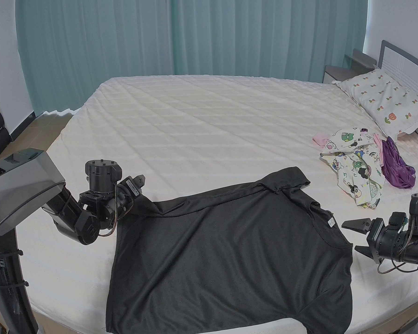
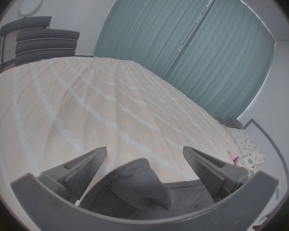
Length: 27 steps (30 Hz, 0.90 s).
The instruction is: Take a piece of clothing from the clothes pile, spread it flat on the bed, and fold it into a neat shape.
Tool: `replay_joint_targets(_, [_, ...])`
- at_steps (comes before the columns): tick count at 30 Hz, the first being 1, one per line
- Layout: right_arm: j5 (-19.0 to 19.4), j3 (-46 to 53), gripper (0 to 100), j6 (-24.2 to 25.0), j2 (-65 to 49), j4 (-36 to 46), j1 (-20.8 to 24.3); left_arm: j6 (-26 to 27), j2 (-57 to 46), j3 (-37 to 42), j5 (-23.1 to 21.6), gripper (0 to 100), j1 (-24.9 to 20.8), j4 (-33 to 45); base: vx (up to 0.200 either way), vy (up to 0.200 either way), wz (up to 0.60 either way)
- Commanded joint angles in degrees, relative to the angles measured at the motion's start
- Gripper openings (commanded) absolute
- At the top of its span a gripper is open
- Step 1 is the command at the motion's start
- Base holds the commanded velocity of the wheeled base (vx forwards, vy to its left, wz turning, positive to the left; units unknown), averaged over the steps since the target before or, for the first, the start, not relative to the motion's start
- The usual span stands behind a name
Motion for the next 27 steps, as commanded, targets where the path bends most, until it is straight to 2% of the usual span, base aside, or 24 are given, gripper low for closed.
replay_joint_targets(1, [0.0, 0.1, 100, 0.0, 0.1, -0.1, 0.1, 0.9, 3.6, -2.6, 0.2, 100, 1.1, 0.4, 0.000, 0.000, 0.00])
replay_joint_targets(10, [0.0, 0.7, 100, 0.0, -0.5, -0.1, 0.1, 1.0, 4.0, -1.3, 0.2, 100, 0.7, 1.7, 0.000, 0.000, 0.00])
replay_joint_targets(11, [0.0, 0.8, 100, 0.0, -0.6, -0.1, 0.4, 1.0, 4.1, -1.5, 0.2, 0, 0.7, 1.8, 0.000, 0.000, 0.00])
replay_joint_targets(17, [0.0, 1.0, 100, 0.1, -0.6, 0.0, 0.8, 0.5, 3.3, -1.1, 0.3, 0, 1.5, 1.5, 0.000, 0.000, 0.00])
replay_joint_targets(27, [0.0, 1.0, 100, 0.1, -0.6, 0.0, 0.8, 0.5, 2.6, -1.8, 0.6, 0, 7.1, 1.3, 0.000, 0.000, 0.00])
